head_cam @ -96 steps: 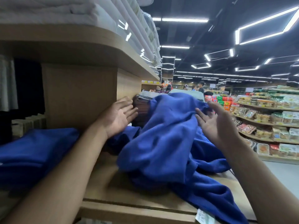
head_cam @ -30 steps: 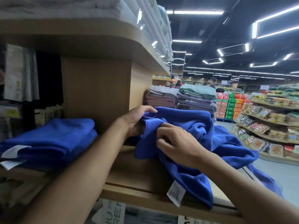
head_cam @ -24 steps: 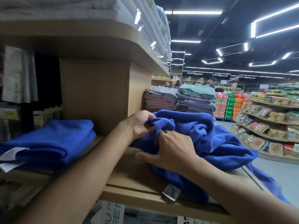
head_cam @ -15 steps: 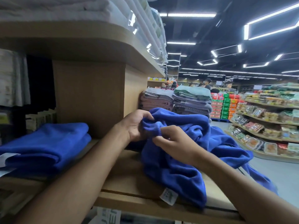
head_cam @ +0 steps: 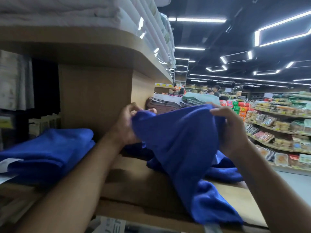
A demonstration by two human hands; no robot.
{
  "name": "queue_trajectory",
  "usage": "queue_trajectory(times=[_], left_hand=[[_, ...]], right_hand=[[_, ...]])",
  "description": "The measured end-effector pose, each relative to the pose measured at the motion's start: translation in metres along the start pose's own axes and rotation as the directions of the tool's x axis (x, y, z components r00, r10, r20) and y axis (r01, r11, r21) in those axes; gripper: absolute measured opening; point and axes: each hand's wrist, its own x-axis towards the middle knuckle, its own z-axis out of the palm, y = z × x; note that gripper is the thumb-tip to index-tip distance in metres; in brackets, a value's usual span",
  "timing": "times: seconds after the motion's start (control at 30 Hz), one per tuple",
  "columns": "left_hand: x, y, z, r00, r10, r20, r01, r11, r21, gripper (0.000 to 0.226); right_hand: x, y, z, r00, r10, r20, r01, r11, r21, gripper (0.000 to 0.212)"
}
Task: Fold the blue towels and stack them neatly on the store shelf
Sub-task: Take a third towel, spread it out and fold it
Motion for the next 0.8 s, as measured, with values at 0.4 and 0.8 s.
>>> queue_trajectory(times=[0.4,0.8], left_hand=[[0.035,-0.051,-0.008,0.921,0.244,-0.304,0.261,0.193,0.946,0.023],[0.029,-0.014,-0.020,0.914,0.109,-0.390,0.234,0.645,0.728,0.055]], right_hand=[[-0.011,0.021,0.000,0.655,0.731,0.190,-0.290,0.476,-0.830,0.008],[-0.012,0.023,0.003,0.659,0.723,0.205,-0.335,0.526,-0.782,0.025]])
